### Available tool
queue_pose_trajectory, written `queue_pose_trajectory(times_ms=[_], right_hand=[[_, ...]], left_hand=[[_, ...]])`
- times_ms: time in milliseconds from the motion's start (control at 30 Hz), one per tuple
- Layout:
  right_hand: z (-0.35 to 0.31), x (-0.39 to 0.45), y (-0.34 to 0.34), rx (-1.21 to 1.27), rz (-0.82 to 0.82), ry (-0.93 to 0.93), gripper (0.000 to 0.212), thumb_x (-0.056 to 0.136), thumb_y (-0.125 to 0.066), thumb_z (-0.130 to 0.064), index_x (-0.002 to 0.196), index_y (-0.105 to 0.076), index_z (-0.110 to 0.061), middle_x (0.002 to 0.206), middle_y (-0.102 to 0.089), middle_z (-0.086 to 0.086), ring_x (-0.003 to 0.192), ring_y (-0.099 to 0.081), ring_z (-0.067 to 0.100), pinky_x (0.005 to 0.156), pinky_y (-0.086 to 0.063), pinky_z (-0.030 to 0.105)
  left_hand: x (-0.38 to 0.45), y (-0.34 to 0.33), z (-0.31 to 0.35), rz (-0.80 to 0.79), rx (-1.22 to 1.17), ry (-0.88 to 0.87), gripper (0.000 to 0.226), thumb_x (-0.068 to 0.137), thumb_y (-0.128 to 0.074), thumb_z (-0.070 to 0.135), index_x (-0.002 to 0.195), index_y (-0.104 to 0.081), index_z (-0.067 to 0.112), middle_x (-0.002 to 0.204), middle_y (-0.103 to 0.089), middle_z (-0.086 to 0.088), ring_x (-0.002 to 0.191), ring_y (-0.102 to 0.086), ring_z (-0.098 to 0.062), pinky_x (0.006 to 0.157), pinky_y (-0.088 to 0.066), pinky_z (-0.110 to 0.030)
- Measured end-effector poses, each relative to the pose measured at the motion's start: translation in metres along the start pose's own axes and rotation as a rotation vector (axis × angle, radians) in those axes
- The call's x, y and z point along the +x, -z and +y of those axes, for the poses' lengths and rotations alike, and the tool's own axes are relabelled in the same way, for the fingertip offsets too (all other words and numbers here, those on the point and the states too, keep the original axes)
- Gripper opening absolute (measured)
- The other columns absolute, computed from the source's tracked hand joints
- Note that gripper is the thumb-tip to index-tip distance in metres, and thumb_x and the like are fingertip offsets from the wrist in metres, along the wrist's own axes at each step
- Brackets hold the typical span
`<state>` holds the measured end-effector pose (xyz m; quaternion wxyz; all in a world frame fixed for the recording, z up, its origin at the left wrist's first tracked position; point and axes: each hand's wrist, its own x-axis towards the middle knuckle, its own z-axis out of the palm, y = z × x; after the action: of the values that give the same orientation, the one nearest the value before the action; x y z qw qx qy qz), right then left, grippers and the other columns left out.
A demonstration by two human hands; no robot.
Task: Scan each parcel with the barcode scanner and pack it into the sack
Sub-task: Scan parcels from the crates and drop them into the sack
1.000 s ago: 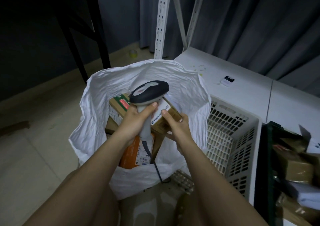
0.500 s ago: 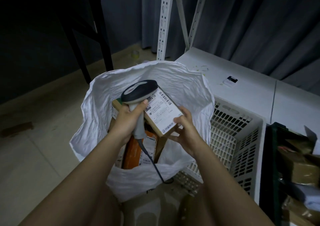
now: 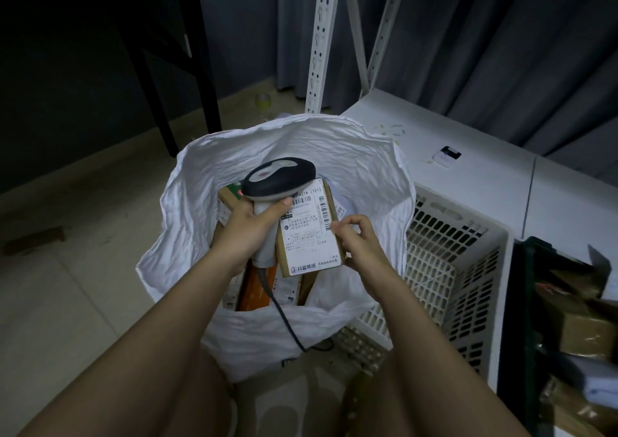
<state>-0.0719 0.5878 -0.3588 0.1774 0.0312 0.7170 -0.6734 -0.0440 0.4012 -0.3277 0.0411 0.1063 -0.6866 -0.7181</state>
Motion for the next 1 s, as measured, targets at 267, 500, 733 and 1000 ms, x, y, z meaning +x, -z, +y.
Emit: queue_pose_trajectory(times_ms=[267,500,733,1000], right_hand=[[-0.001,-0.001,0.001,0.099,-0.147,-0.088,0.05,0.074,-0.055,-0.029,0.122,-0.04,-0.035,0.1,-0.061,0.003,0.093,-0.057,0.021,0.076,-0.048,0.038],[-0.002,0.001,0.0,0.103,0.004,-0.087,0.037,0.094,-0.051,-0.049,0.116,-0.042,-0.02,0.113,-0.062,0.009,0.101,-0.062,0.025,0.083,-0.052,0.045],[-0.003,0.001,0.006,0.104,-0.038,-0.023,0.026,0.098,-0.048,-0.029,0.122,-0.057,-0.034,0.108,-0.068,-0.001,0.099,-0.062,0.018,0.079,-0.053,0.04],[-0.003,0.007,0.012,0.193,0.259,0.067,0.013,0.093,-0.062,-0.026,0.106,-0.065,-0.026,0.11,-0.064,0.002,0.091,-0.061,0.012,0.079,-0.053,0.034]], left_hand=[[-0.003,-0.004,0.002,-0.048,0.044,-0.021,0.018,0.088,-0.066,0.026,0.099,-0.06,0.038,0.104,-0.07,0.008,0.101,-0.066,-0.011,0.091,-0.052,-0.036],[-0.003,-0.002,-0.001,-0.115,0.043,0.034,0.027,0.086,-0.067,0.029,0.112,-0.061,0.032,0.11,-0.071,0.003,0.104,-0.067,-0.014,0.095,-0.052,-0.042],[-0.005,-0.001,-0.001,-0.165,0.052,0.043,0.032,0.087,-0.066,0.026,0.118,-0.061,0.025,0.108,-0.072,0.005,0.101,-0.068,-0.011,0.088,-0.053,-0.03],[-0.007,-0.004,0.0,-0.106,0.05,0.013,0.02,0.089,-0.065,0.025,0.103,-0.061,0.038,0.103,-0.071,0.011,0.1,-0.065,-0.007,0.085,-0.051,-0.026]])
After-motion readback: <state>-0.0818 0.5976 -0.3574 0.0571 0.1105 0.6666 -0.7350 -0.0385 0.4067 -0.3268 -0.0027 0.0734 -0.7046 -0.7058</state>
